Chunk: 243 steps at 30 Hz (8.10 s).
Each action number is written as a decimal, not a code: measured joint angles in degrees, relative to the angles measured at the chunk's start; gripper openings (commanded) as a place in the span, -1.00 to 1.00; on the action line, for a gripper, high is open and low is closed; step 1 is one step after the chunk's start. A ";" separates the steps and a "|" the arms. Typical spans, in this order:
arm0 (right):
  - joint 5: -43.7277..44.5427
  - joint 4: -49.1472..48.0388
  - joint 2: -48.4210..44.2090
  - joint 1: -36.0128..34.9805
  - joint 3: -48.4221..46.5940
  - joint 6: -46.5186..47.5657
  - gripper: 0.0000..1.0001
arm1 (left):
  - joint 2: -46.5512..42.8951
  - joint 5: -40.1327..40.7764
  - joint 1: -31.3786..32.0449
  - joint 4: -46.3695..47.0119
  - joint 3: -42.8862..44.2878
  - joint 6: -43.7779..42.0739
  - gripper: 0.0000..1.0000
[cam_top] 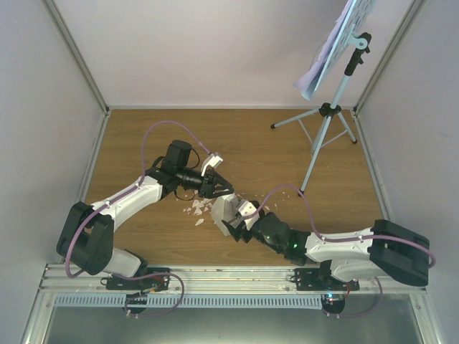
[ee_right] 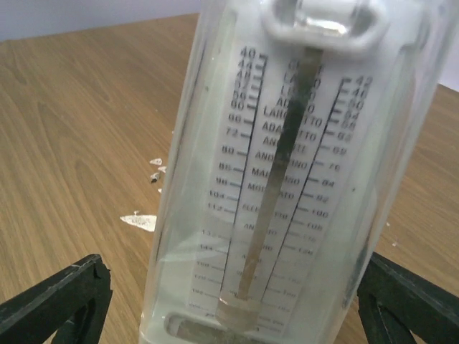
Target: Pack up the instrument practice props
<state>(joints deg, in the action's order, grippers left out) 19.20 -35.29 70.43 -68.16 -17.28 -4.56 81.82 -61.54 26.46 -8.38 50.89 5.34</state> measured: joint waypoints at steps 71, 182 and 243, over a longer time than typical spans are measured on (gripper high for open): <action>-10.03 32.52 -36.81 34.82 2.43 -15.93 0.99 | -13.44 46.38 18.88 -8.72 -2.16 -8.61 -0.08; -41.13 40.39 8.79 34.53 -33.88 7.82 0.07 | -28.81 51.54 18.88 20.94 -33.77 15.58 0.94; -13.42 36.09 8.81 23.96 -32.85 -13.77 0.08 | 20.37 63.56 18.84 65.29 -29.24 -0.42 0.74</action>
<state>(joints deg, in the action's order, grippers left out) 5.78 0.80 79.24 -44.21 -50.13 -18.33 102.19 2.02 45.30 56.90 21.65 4.93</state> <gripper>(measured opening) 0.543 0.881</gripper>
